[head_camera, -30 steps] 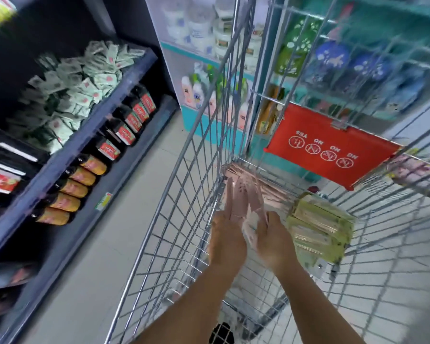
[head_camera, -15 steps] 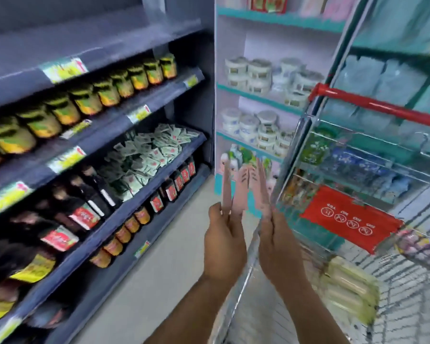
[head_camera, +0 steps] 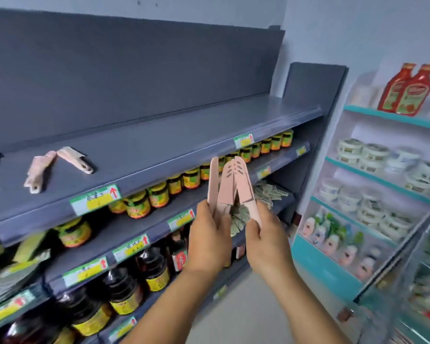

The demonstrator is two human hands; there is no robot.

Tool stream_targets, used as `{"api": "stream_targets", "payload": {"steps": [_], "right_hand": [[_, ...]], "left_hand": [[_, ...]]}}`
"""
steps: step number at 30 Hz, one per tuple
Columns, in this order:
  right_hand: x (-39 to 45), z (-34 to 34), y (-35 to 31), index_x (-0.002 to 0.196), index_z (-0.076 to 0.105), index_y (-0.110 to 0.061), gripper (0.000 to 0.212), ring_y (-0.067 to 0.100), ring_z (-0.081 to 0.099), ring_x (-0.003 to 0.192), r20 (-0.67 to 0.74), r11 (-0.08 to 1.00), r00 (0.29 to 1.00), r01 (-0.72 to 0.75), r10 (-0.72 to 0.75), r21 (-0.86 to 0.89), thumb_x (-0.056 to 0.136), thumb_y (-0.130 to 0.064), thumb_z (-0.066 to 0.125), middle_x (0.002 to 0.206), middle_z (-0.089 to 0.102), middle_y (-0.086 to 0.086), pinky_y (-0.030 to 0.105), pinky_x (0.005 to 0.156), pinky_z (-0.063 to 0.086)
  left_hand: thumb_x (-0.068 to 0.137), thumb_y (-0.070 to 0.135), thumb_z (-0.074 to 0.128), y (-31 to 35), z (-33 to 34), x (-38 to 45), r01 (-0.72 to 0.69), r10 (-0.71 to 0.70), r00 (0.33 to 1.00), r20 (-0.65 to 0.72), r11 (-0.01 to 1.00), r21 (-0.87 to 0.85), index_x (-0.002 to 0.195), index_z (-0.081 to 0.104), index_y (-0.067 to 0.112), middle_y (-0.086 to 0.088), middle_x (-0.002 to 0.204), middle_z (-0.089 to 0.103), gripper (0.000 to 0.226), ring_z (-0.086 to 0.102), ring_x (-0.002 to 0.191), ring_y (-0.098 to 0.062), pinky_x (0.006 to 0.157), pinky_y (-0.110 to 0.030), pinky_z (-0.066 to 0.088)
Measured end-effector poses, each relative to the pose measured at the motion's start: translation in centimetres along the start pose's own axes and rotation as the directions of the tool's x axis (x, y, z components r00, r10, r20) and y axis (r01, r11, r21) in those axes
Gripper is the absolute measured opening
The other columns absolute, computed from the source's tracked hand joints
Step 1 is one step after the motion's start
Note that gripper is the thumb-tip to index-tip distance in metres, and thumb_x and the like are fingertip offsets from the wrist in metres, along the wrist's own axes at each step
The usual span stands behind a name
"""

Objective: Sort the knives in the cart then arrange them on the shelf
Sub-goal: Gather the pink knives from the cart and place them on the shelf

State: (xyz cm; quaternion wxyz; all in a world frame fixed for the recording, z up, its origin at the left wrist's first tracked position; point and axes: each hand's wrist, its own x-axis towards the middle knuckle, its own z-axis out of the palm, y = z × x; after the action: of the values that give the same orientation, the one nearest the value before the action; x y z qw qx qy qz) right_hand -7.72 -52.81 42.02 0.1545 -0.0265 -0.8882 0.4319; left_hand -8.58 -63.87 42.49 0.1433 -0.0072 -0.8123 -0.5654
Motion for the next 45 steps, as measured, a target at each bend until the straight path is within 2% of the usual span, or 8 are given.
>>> {"api": "stream_targets", "payload": {"steps": [10,14,21,24,28,34,38,45], "right_hand": [[5.7,7.2,-11.6,0.147,0.029,-0.027,0.053,0.021,0.046,0.122,0.159,0.971,0.959,0.222,-0.234,0.089,0.098,-0.012,0.041,0.144,0.040,0.001,0.025,0.092,0.036],[9.5,10.4,-14.7,0.148,0.028,-0.029,0.052,0.022,0.049,0.113,0.224,0.956,0.929,0.285,-0.294,0.070,0.099,-0.013,0.039,0.138,0.045,0.005,0.024,0.082,0.035],[16.4,16.2,-18.7,0.146,0.024,-0.029,0.052,0.027,0.050,0.106,0.385,0.931,0.862,0.365,-0.331,-0.017,0.099,-0.011,0.033,0.129,0.045,0.008,0.030,0.077,0.037],[19.1,18.9,-19.3,0.142,0.026,-0.034,0.055,0.030,0.052,0.102,0.451,0.927,0.833,0.374,-0.320,-0.035,0.095,-0.005,0.034,0.124,0.043,0.008,0.034,0.079,0.044],[21.9,21.8,-19.2,0.136,0.033,-0.037,0.058,0.031,0.051,0.105,0.538,0.926,0.796,0.371,-0.276,-0.073,0.089,-0.004,0.033,0.117,0.042,0.006,0.035,0.086,0.045],[23.7,23.9,-18.5,0.133,0.038,-0.021,0.041,0.029,0.036,0.121,0.610,0.855,0.762,0.450,-0.218,-0.257,0.093,-0.009,0.039,0.131,0.037,0.007,0.033,0.091,0.038],[23.9,24.3,-18.7,0.146,0.023,-0.020,0.046,0.027,0.023,0.137,0.663,0.784,0.715,0.536,-0.224,-0.313,0.101,-0.027,0.031,0.153,0.021,0.000,0.038,0.107,0.028],[23.5,24.6,-18.9,0.152,0.004,-0.018,0.057,0.022,0.004,0.148,0.719,0.775,0.672,0.546,-0.177,-0.319,0.102,-0.032,0.028,0.161,0.001,-0.001,0.041,0.117,0.013]], "left_hand": [[0.094,0.014,0.052,-0.5,-13.2,7.5,0.014,0.019,0.959,-0.284,0.993,0.114,0.099,0.045,0.018,0.001,0.101,0.062,0.009,0.058,0.084,-0.021,0.060,-0.020,0.040],[0.093,0.005,0.044,-0.6,-16.5,11.4,0.065,0.009,0.944,-0.329,0.975,0.213,0.100,0.042,0.015,-0.005,0.102,0.052,0.013,0.050,0.082,-0.023,0.055,-0.017,0.034],[0.085,-0.005,0.044,-2.8,-18.7,18.6,0.212,-0.049,0.950,-0.309,0.826,0.523,0.151,-0.005,0.027,-0.006,0.143,0.026,0.089,0.043,0.092,-0.024,0.075,-0.024,0.039],[0.081,-0.008,0.051,-3.5,-18.5,21.1,0.258,-0.086,0.946,-0.314,0.787,0.561,0.146,-0.016,0.047,-0.011,0.115,0.040,0.108,0.048,0.079,-0.022,0.082,-0.033,0.050],[0.085,-0.003,0.049,-3.8,-18.2,23.4,0.394,-0.234,0.919,-0.318,0.606,0.691,0.142,0.024,0.021,-0.012,0.130,0.027,0.067,0.054,0.104,-0.034,0.080,-0.036,0.046],[0.092,0.011,0.044,-5.3,-18.1,24.7,0.393,-0.315,0.906,-0.285,0.366,0.844,0.139,0.033,0.010,-0.020,0.148,0.016,0.048,0.030,0.129,-0.036,0.105,-0.036,0.029],[0.100,0.028,0.033,-6.9,-18.5,25.1,0.409,-0.358,0.891,-0.279,0.366,0.836,0.149,0.021,0.019,-0.021,0.157,-0.009,0.051,0.001,0.144,-0.038,0.115,-0.044,0.013],[0.102,0.034,0.025,-7.5,-18.8,25.0,0.388,-0.401,0.889,-0.221,0.404,0.829,0.151,0.006,0.028,-0.019,0.158,0.000,0.053,0.000,0.146,-0.034,0.115,-0.045,0.013]]}}
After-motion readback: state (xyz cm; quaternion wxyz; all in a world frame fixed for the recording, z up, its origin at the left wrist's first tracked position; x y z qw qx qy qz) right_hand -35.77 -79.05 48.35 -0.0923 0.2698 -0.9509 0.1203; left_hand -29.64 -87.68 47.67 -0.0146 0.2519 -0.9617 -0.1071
